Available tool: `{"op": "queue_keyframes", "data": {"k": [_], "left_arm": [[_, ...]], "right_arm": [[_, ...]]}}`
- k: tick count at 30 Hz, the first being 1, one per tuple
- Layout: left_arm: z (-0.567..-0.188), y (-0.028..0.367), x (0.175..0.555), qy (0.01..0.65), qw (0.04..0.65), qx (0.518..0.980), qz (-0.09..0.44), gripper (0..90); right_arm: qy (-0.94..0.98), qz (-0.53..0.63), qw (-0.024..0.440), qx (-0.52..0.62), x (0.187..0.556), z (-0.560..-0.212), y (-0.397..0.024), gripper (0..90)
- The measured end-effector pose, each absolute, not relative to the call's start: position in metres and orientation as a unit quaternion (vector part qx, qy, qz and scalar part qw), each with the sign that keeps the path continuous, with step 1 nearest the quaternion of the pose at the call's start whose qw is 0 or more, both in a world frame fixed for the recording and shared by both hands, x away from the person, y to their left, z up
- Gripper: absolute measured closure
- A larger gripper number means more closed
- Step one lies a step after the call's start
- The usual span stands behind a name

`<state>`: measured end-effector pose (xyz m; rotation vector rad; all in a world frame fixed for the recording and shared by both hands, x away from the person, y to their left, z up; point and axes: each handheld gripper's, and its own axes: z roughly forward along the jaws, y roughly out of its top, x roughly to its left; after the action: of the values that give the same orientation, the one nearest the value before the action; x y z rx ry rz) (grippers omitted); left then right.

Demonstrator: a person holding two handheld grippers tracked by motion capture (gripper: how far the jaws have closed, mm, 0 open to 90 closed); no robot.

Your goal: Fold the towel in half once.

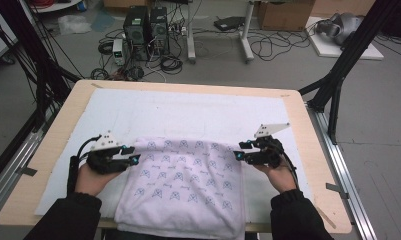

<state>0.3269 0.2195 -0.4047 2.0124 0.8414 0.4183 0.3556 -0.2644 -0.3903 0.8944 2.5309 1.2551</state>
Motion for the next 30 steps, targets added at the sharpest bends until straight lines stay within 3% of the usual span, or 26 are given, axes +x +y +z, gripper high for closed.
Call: {"op": "queue_keyframes", "data": {"k": [5, 7, 8, 9, 11, 18, 21, 24, 30], "left_arm": [[-0.402, 0.216, 0.359, 0.354, 0.468, 0.798, 0.135, 49.7], [-0.406, 0.213, 0.368, 0.355, 0.462, 0.807, 0.102, 50.5], [-0.409, 0.213, 0.37, 0.349, 0.459, 0.811, 0.092, 58.9], [-0.411, 0.213, 0.371, 0.346, 0.452, 0.817, 0.088, 75.4], [-0.412, 0.215, 0.369, 0.343, 0.444, 0.824, 0.08, 86.5], [-0.422, 0.223, 0.339, 0.304, 0.43, 0.847, 0.067, 87.0], [-0.428, 0.229, 0.33, 0.304, 0.425, 0.85, 0.063, 76.3], [-0.422, 0.233, 0.332, 0.312, 0.437, 0.841, 0.072, 69.3], [-0.406, 0.225, 0.351, 0.318, 0.462, 0.822, 0.102, 69.9]], "right_arm": [[0.851, 0.419, 0.049, 0.313, 0.388, -0.398, -0.265, 47.3], [0.85, 0.426, 0.021, 0.309, 0.393, -0.404, -0.262, 51.9], [0.855, 0.417, 0.014, 0.308, 0.395, -0.407, -0.26, 57.3], [0.861, 0.406, 0.005, 0.307, 0.396, -0.41, -0.259, 65.8], [0.873, 0.384, -0.01, 0.301, 0.395, -0.413, -0.258, 84.9], [0.881, 0.395, 0.004, 0.261, 0.365, -0.404, -0.257, 85.3], [0.895, 0.363, -0.027, 0.256, 0.355, -0.412, -0.253, 76.0], [0.884, 0.395, -0.002, 0.252, 0.351, -0.399, -0.255, 73.6], [0.872, 0.397, 0.035, 0.283, 0.368, -0.401, -0.265, 70.3]]}}
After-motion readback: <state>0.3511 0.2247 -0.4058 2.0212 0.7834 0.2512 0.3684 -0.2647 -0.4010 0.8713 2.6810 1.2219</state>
